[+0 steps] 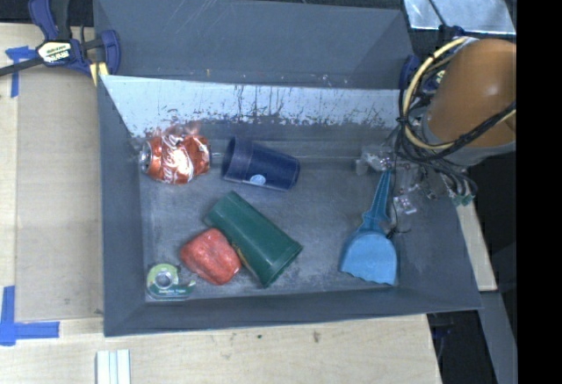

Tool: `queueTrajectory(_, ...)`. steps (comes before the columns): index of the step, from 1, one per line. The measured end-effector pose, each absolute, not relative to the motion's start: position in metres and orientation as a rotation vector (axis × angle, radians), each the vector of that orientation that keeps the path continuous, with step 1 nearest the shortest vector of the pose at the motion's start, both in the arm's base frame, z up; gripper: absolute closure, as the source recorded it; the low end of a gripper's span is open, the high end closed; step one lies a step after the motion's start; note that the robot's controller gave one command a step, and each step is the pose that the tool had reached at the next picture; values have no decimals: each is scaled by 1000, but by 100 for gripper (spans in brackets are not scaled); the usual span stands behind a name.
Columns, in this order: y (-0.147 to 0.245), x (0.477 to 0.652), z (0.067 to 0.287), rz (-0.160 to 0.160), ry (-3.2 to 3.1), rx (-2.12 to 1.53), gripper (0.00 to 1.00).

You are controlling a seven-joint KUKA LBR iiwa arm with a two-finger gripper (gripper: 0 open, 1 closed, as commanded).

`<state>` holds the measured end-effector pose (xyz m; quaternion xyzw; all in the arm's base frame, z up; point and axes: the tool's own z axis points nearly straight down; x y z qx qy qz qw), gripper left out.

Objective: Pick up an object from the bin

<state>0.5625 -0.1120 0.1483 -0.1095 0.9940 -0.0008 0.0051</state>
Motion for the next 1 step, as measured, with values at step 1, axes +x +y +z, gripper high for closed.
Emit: queueTrajectory(1, -137, 568, 129, 0, 3092, -543, 0)
